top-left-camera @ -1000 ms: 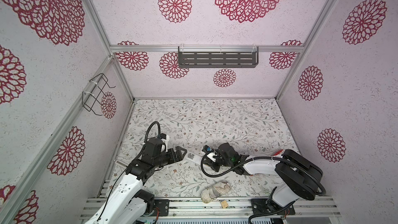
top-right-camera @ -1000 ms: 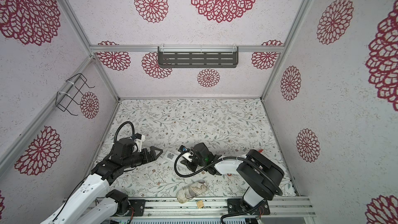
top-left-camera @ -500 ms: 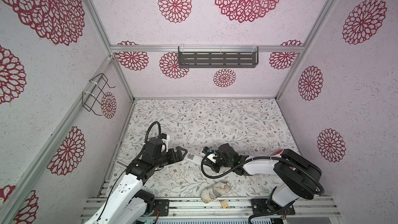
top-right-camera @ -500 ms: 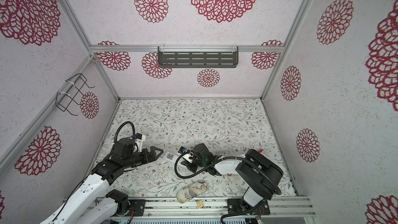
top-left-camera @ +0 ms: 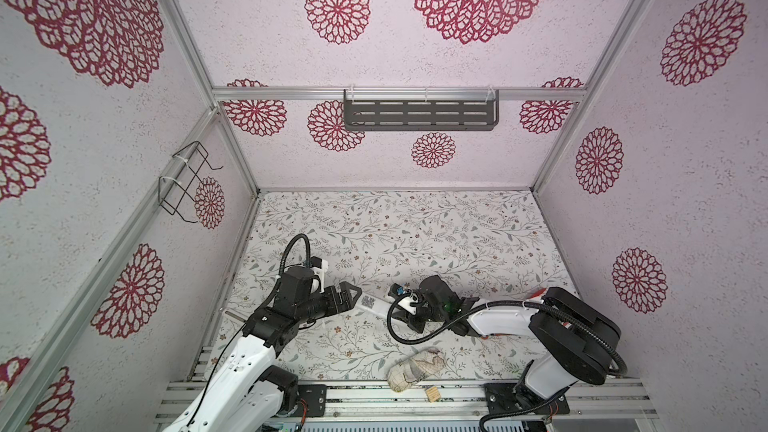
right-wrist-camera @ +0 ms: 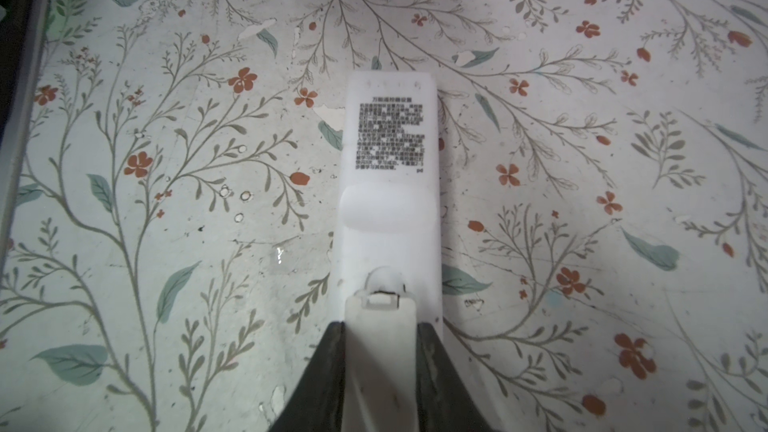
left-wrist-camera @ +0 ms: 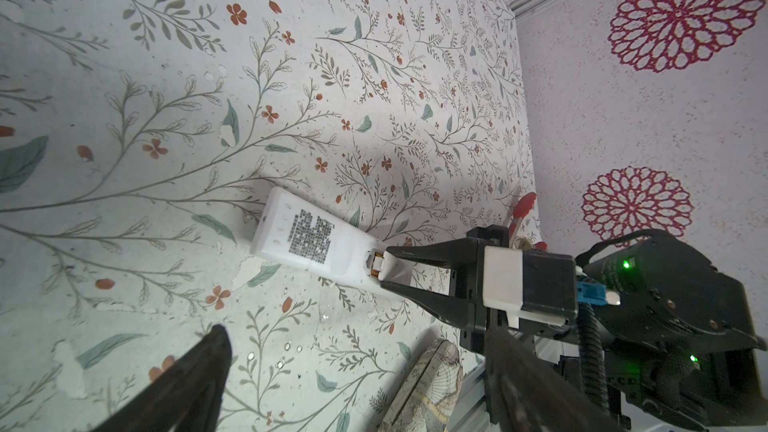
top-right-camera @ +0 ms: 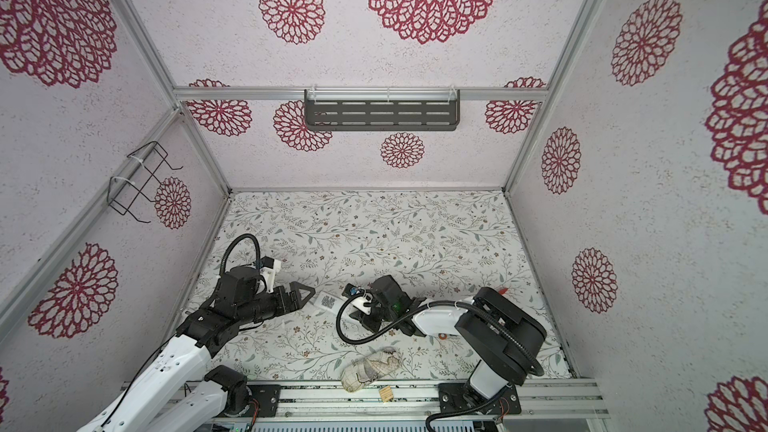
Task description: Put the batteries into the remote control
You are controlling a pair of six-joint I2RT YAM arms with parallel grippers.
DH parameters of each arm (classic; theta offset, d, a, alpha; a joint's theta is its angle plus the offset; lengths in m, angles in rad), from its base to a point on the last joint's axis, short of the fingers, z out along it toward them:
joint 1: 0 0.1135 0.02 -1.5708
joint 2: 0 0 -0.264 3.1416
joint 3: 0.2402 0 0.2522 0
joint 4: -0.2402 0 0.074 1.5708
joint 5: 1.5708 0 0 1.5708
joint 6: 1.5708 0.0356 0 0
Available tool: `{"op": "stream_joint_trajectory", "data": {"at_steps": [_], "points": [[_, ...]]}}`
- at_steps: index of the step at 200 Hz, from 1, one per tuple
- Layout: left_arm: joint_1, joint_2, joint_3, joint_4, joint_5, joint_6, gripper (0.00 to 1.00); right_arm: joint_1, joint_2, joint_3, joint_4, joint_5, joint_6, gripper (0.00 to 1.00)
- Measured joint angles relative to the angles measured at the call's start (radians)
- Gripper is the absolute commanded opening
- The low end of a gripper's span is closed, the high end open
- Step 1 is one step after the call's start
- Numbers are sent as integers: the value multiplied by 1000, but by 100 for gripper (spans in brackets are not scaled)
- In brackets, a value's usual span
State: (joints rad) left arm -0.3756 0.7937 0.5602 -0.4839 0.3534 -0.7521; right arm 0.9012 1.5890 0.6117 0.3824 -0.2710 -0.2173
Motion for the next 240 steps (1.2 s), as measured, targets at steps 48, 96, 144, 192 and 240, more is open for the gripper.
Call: {"op": "stream_joint_trajectory", "data": {"at_steps": [48, 96, 144, 192, 240], "points": [[0, 0, 0, 0, 0, 0, 98, 0, -6, 0, -37, 5, 0, 35], [0, 0, 0, 0, 0, 0, 98, 0, -25, 0, -65, 4, 0, 41], [0, 0, 0, 0, 0, 0, 98, 0, -71, 0, -81, 1, 0, 46], [-16, 26, 0, 23, 5, 0, 98, -4, -117, -8, -91, 5, 27, 31], [-80, 114, -17, 143, 22, -15, 85, -15, -130, -49, -93, 7, 88, 17]]}}
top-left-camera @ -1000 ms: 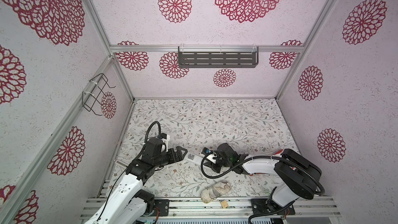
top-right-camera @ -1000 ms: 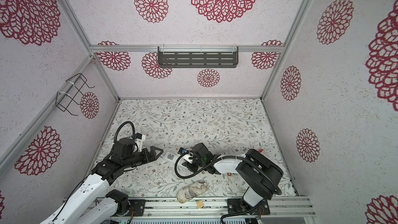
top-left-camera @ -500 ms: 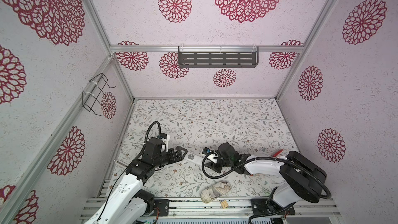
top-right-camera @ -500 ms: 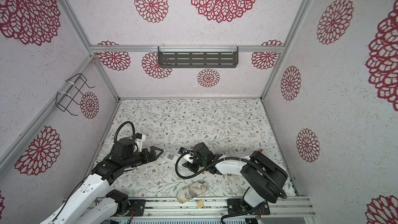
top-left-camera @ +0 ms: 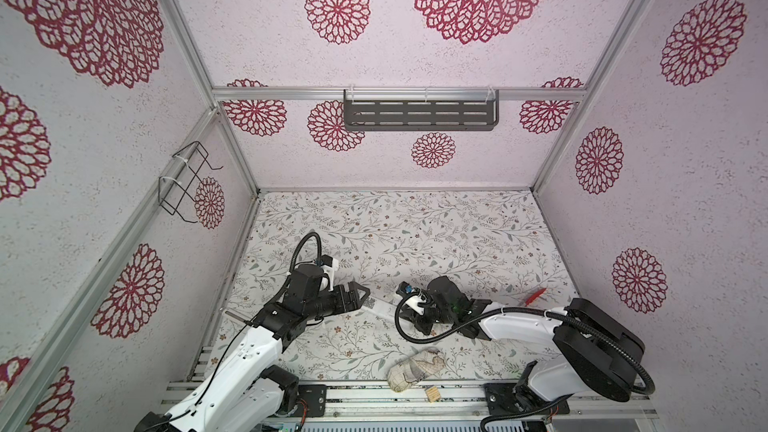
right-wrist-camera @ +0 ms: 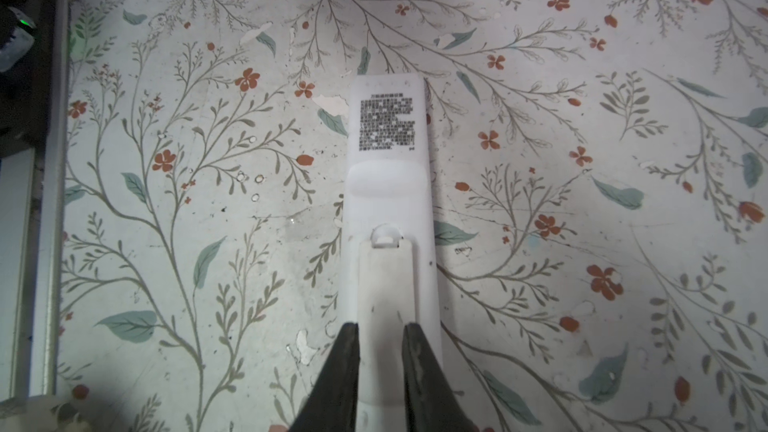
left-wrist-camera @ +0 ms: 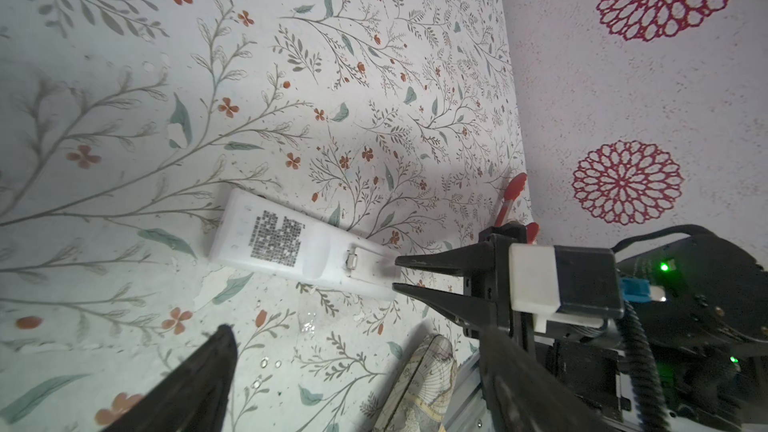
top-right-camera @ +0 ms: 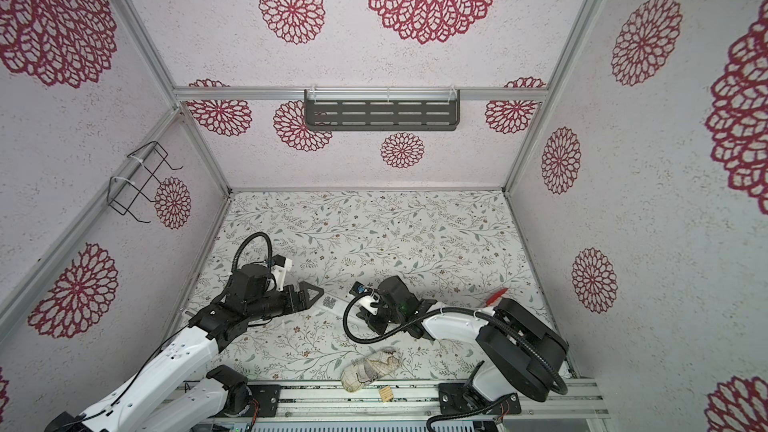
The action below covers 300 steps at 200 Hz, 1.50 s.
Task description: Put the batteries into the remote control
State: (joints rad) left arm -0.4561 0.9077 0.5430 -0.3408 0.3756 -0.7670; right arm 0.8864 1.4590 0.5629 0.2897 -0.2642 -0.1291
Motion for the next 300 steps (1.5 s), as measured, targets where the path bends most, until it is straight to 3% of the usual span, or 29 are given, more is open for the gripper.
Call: {"op": "stream_joint_trajectory", "data": {"at_steps": [73, 261, 300], "points": [[-53, 54, -13, 100, -1, -24, 87, -3, 62, 4, 28, 9, 54, 15], [-57, 26, -13, 80, -27, -14, 94, 9, 194, 102, 87, 0, 71, 14], [-57, 26, -13, 75, -33, -6, 97, 9, 184, 68, 131, 11, 125, 14]]}}
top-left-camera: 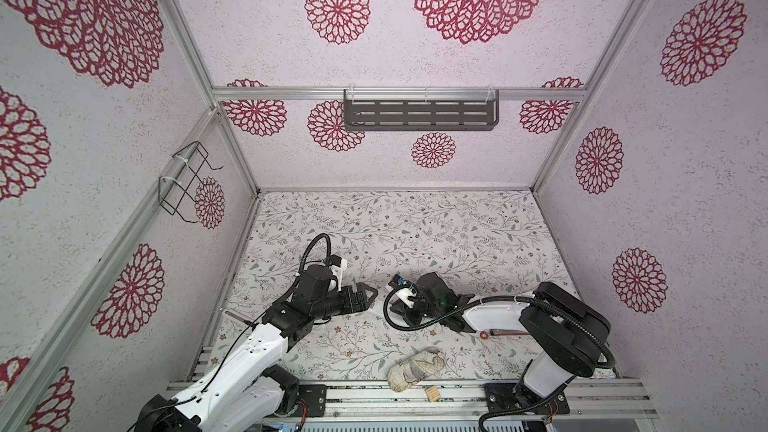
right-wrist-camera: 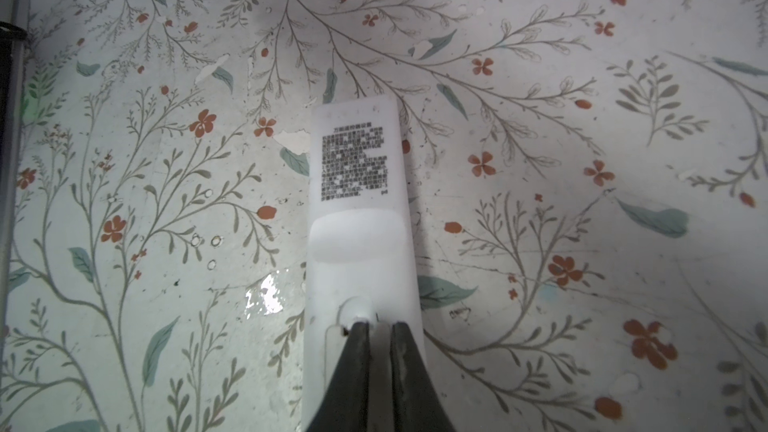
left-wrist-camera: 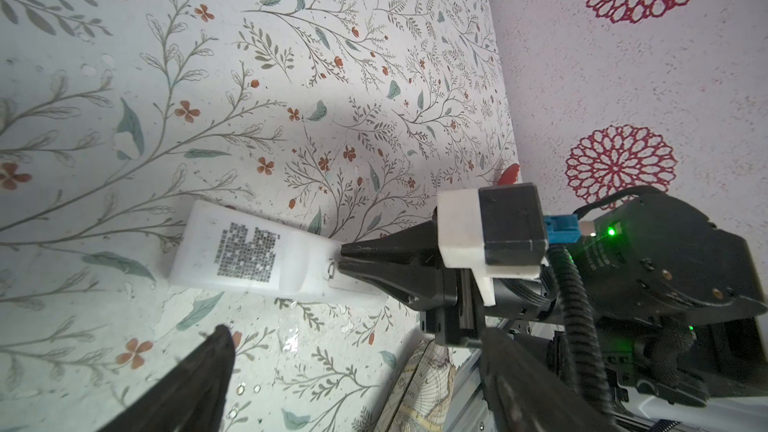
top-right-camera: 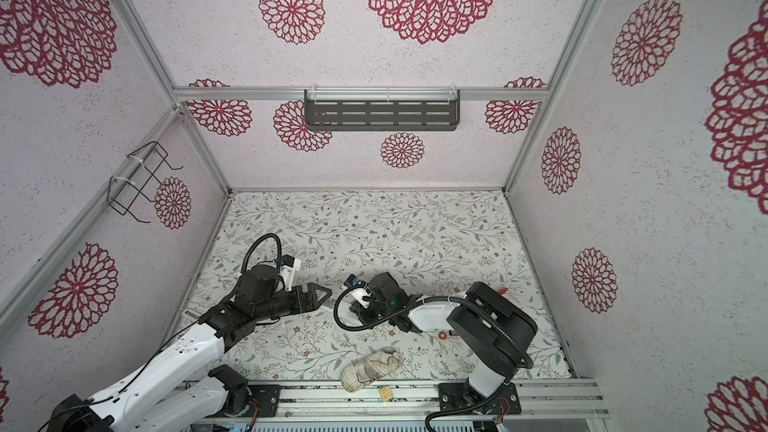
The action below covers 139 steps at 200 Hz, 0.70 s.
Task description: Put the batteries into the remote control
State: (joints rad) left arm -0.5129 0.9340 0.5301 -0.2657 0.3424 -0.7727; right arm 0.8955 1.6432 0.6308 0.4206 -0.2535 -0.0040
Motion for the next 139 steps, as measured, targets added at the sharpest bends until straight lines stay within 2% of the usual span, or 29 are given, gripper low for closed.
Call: {"op": "stream_joint_trajectory", "data": {"at_steps": [53, 83, 120, 139], "points": [[0, 0, 0, -7, -14, 13, 100, 5, -69, -91, 32, 51, 104, 15], [0, 0, 0, -9, -16, 19, 99, 18, -116, -111, -2, 93, 128, 20], [0, 0, 0, -9, -16, 21, 98, 26, -163, -93, -126, 126, 126, 44], [0, -10, 0, -12, -19, 21, 98, 28, -190, -70, -220, 137, 111, 63]]}}
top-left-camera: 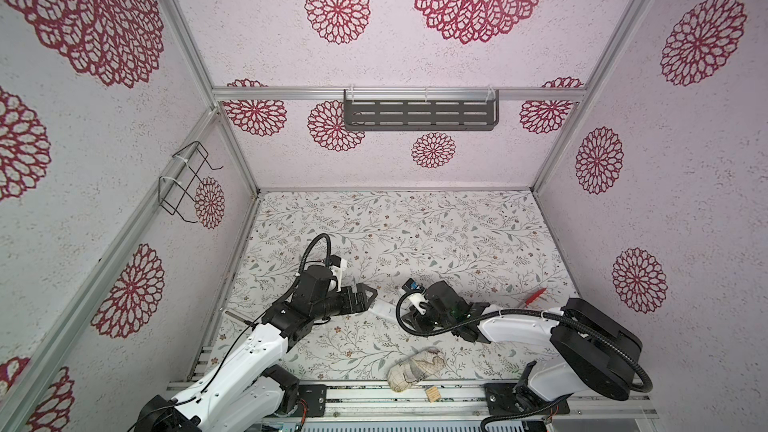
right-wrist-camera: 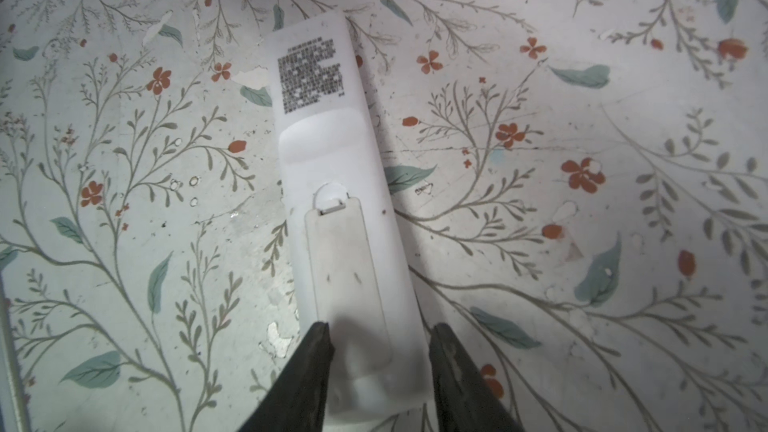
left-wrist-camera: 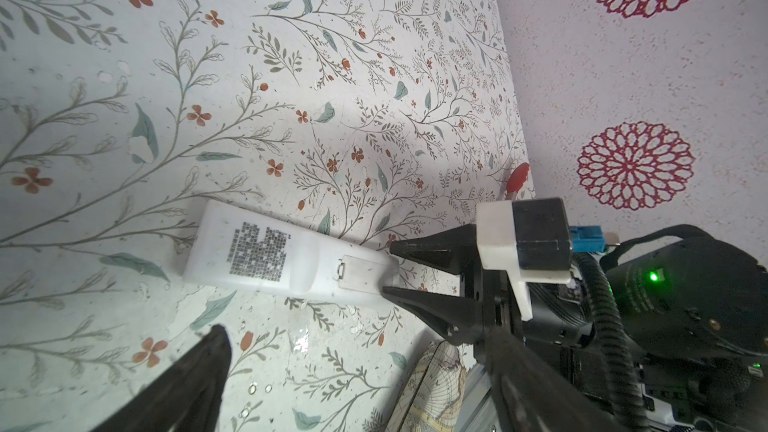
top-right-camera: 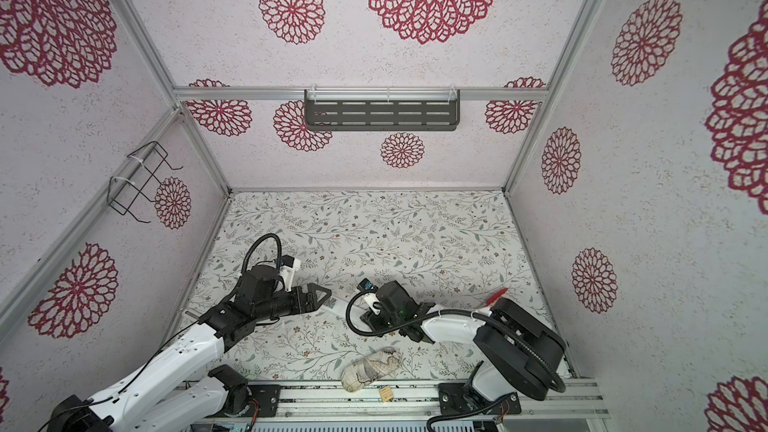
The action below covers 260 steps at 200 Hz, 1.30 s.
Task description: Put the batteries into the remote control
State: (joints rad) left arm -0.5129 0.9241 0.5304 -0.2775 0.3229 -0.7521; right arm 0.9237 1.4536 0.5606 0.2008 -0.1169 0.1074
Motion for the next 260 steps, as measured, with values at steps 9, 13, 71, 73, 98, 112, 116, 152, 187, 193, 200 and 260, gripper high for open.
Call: {"op": "stream_joint_trajectory", "data": {"at_steps": [9, 13, 71, 73, 98, 112, 116, 152, 187, 193, 200, 260], "points": [[0, -11, 0, -5, -2, 0, 98, 0, -13, 10, -35, 7, -17, 69], [0, -16, 0, -6, -4, 0, 98, 0, -19, 14, -48, 8, -24, 71], [0, -102, 0, -45, -39, 1, 98, 1, -14, 93, -170, -10, -124, 85], [0, -103, 0, -46, -40, 1, 98, 1, -11, 97, -172, -11, -127, 85], [0, -117, 2, -63, -51, 5, 97, 1, 41, 140, -201, -13, -162, 86], [0, -133, 2, -76, -57, 5, 98, 1, 72, 162, -214, -16, -175, 85], [0, -137, 2, -80, -58, 5, 98, 1, 81, 169, -218, -18, -178, 86], [0, -193, 2, -113, -79, 4, 98, 1, 151, 207, -238, -19, -197, 82], [0, -230, 2, -134, -97, 4, 98, 2, 179, 223, -249, -11, -212, 73], [0, -230, 2, -135, -98, 4, 98, 3, 183, 228, -251, -8, -214, 72], [0, -230, 2, -136, -99, 4, 97, 5, 186, 232, -251, -4, -216, 72], [1, -204, -1, -124, -103, 4, 97, 57, 193, 243, -259, 62, -219, 45]]}}
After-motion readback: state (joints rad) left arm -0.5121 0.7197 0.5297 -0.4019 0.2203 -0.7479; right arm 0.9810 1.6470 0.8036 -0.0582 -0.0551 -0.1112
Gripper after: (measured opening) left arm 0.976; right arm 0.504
